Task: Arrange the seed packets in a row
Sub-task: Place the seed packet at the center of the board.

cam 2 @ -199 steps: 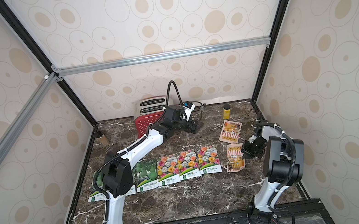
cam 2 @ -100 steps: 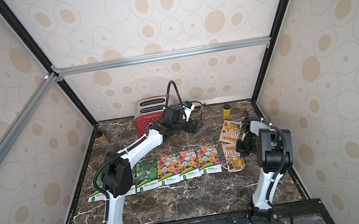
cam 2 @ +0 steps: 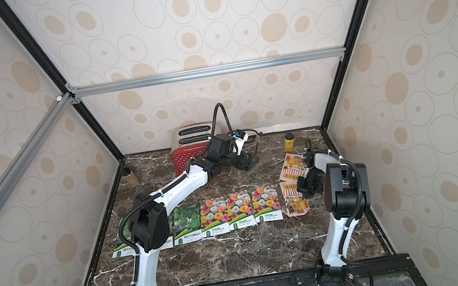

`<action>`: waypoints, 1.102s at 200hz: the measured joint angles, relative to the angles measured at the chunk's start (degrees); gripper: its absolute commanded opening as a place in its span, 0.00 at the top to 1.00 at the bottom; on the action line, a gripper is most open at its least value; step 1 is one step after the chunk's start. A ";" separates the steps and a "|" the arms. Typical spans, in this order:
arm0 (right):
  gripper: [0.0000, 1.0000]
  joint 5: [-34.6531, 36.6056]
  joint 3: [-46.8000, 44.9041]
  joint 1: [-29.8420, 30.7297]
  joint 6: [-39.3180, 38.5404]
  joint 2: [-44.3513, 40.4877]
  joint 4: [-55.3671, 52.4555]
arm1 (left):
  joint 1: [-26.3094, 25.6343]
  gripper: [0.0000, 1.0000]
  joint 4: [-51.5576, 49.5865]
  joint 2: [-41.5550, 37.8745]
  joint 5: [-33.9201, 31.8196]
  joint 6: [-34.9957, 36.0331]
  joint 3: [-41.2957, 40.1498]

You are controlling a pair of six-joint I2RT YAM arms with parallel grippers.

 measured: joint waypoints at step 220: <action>0.99 -2.12 -5.55 0.63 -1.31 -3.15 3.21 | 0.00 0.15 -2.45 3.54 1.29 -0.44 2.16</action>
